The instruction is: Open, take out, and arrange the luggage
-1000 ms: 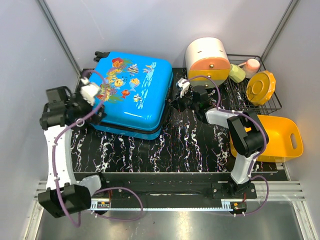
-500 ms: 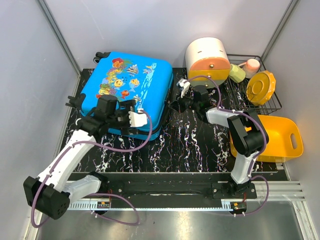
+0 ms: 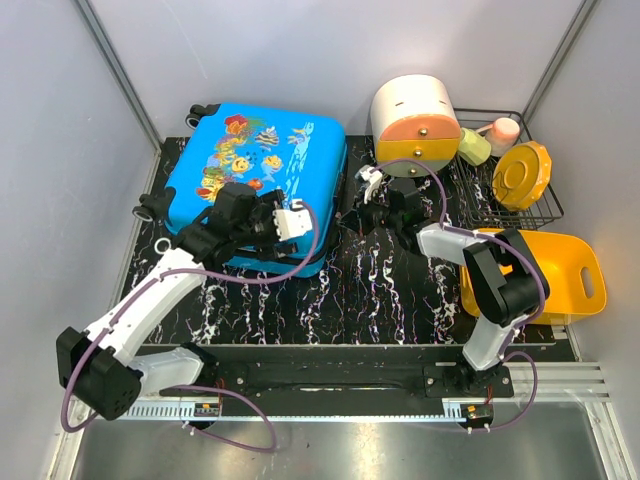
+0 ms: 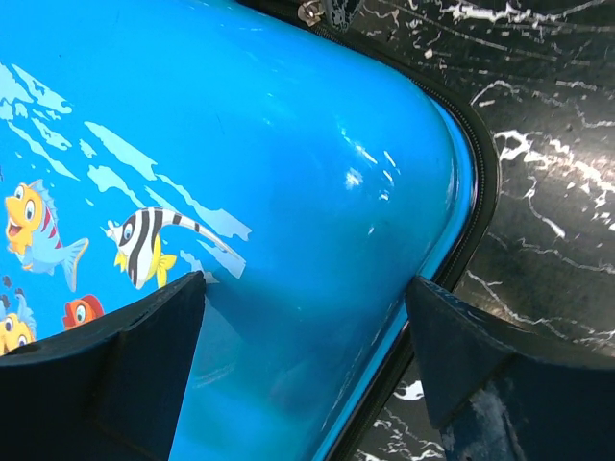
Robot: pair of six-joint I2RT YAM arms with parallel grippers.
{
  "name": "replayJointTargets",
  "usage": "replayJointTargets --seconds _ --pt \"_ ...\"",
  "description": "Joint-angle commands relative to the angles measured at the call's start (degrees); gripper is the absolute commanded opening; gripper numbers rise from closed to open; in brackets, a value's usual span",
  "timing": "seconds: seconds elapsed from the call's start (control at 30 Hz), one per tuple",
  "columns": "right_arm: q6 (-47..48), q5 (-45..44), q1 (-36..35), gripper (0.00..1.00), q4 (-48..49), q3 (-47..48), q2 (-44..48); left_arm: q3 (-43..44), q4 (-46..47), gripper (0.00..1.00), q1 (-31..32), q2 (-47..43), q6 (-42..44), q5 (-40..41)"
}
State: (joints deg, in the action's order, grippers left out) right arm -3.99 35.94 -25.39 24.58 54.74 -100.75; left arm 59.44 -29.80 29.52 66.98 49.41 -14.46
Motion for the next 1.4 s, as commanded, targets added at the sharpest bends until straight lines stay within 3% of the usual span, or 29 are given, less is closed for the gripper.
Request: replayJointTargets --seconds 0.0,0.33,0.4,0.47,0.57,0.7,0.8,0.9,1.1,1.17,1.27,1.3,1.37 --pt "-5.1 11.1 -3.0 0.0 -1.9 -0.1 5.2 3.3 12.1 0.79 -1.0 3.9 -11.7 4.9" --pt "-10.5 9.8 -8.6 0.0 -0.1 -6.1 11.0 8.1 12.8 0.76 -1.1 8.0 -17.2 5.5" --pt "-9.6 7.8 -8.2 0.0 -0.1 -5.8 11.1 8.6 12.2 0.79 -2.0 7.6 -19.2 4.7" --pt "-9.8 6.7 -6.3 0.0 -0.1 -4.5 10.1 10.6 10.2 0.91 -3.8 6.1 -21.1 0.6" --pt "-10.7 7.3 -4.0 0.0 -0.2 -2.7 9.1 15.5 2.6 0.99 -10.2 4.4 -23.0 -2.9" --pt "-10.1 6.8 -3.8 0.0 -0.2 -2.5 9.7 20.6 -8.5 0.98 -27.5 4.2 -23.3 -12.0" --pt "-10.6 6.1 -3.7 0.0 0.3 -2.6 9.8 23.7 -10.7 0.97 -32.4 5.5 -25.8 -13.5" --pt "-11.3 5.1 -3.6 0.0 1.5 -2.4 10.2 24.6 -6.8 0.99 -31.2 5.1 -30.0 -15.5" --pt "-15.6 4.4 -3.7 0.0 6.1 -3.9 10.9 27.9 -1.9 0.99 -14.5 9.3 -34.5 2.7" --pt "-15.9 4.4 -3.7 0.0 6.9 -4.6 10.3 29.1 -2.2 0.99 -13.3 11.6 -37.5 5.2" --pt "-15.1 3.3 -3.7 0.0 6.5 -3.8 9.7 29.4 -10.7 0.99 -13.3 12.5 -31.1 -3.3" --pt "-14.2 3.3 -3.6 0.0 6.3 -3.5 9.5 28.4 -13.3 0.99 -13.5 11.6 -21.5 -7.2" --pt "-13.6 3.7 -3.5 0.0 5.9 -2.4 8.8 20.9 -14.5 0.99 -13.5 5.7 -15.0 -12.8"
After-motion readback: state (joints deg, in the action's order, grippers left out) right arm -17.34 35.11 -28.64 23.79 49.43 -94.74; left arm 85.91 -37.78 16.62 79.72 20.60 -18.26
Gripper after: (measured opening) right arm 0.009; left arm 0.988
